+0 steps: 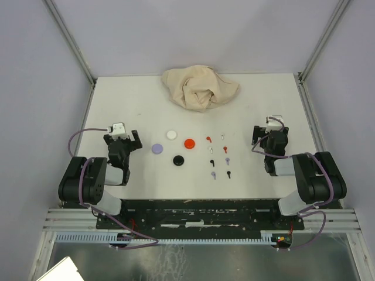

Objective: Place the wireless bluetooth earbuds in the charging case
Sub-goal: Pick up the charging case at the center of the board.

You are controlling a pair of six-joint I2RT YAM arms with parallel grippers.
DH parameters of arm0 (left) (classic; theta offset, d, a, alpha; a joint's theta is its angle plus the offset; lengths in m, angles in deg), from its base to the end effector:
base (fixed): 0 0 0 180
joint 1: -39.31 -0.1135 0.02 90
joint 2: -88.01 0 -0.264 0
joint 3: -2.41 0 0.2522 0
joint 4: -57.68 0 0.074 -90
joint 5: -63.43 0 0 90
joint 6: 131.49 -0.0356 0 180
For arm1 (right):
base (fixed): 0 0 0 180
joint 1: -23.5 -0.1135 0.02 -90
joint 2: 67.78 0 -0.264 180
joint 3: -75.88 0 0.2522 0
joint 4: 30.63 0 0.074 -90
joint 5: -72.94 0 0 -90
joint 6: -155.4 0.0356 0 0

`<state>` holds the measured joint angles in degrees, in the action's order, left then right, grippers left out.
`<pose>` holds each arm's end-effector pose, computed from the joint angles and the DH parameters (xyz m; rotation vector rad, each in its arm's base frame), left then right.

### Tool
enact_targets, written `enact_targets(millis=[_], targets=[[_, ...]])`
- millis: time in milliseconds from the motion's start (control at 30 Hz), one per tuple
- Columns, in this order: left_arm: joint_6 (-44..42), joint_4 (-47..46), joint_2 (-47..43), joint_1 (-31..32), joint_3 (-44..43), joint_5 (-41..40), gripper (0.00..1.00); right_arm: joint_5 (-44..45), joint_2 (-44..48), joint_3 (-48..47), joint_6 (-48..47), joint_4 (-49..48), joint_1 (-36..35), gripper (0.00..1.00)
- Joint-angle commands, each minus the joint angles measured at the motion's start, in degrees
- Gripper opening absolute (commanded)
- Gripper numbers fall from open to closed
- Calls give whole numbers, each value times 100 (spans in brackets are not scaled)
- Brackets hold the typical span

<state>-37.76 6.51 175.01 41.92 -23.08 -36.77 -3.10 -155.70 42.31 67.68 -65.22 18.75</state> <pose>0.2338 -0.0043 0.1359 -0.1469 1.7428 0.0750 0.2594 0.0129 0.1357 0.1227 1.9040 -0.1503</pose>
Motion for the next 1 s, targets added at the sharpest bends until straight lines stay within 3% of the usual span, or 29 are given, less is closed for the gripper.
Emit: enact_targets(millis=[0,433,500,567,633,800,967], targets=[[-255,-327,1,0,-137,-32,99,-56,125,-101,0,-155,15,100],[-250,-293,10,-2,-150,-15,99,39,153,-130,18,-173,12,100],[-276,-36,-178,17,-234,-64,99,424,575,-456,182,827,10,99],[-335,1163,-637,111,-661,-84,99,643,933,-1302,339,2524,0,99],[-301,2217,-904,273,-1231,-348,99,962,946,-2016,1029,3450,-7,99],[619,3127,-1457,361,-1715,24,99,-793,907,-3492,1465,4936,-19,100],[2095,3341,-1890,347,-1829,450,99,-3102,779,-3979,1971,4867,-14,99]])
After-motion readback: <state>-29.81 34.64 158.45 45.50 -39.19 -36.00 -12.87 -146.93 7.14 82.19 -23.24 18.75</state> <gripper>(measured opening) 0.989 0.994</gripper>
